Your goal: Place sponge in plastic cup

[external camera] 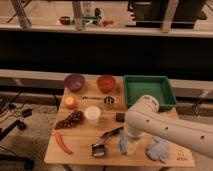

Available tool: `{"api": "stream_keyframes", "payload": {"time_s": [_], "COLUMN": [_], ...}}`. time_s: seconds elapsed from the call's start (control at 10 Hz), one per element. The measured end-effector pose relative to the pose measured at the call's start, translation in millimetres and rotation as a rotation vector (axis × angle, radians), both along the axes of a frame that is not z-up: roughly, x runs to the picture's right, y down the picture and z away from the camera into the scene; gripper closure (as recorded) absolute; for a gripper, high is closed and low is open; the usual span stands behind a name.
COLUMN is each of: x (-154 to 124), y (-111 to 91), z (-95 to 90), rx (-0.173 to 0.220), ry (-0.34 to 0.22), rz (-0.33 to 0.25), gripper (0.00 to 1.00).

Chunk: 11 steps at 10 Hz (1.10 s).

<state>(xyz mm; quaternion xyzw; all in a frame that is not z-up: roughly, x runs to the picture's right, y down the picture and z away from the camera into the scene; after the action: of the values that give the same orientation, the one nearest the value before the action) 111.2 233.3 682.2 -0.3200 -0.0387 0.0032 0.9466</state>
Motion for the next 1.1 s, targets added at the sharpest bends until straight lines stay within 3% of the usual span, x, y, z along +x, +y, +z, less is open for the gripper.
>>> {"api": "stream_keyframes", "payload": {"time_s": [0.8,0.9,1.1], "x": [3.6,3.4,3.4], "y": [4.7,4.7,4.7], "z": [5.2,5.2,5.3], "rx": [-0.024,-0.024,-0.024], "ry": [-0.003,-0.004,-0.004], "rz": [0.013,0.012,0.012], "gripper": [0.86,0.81,0.59]}}
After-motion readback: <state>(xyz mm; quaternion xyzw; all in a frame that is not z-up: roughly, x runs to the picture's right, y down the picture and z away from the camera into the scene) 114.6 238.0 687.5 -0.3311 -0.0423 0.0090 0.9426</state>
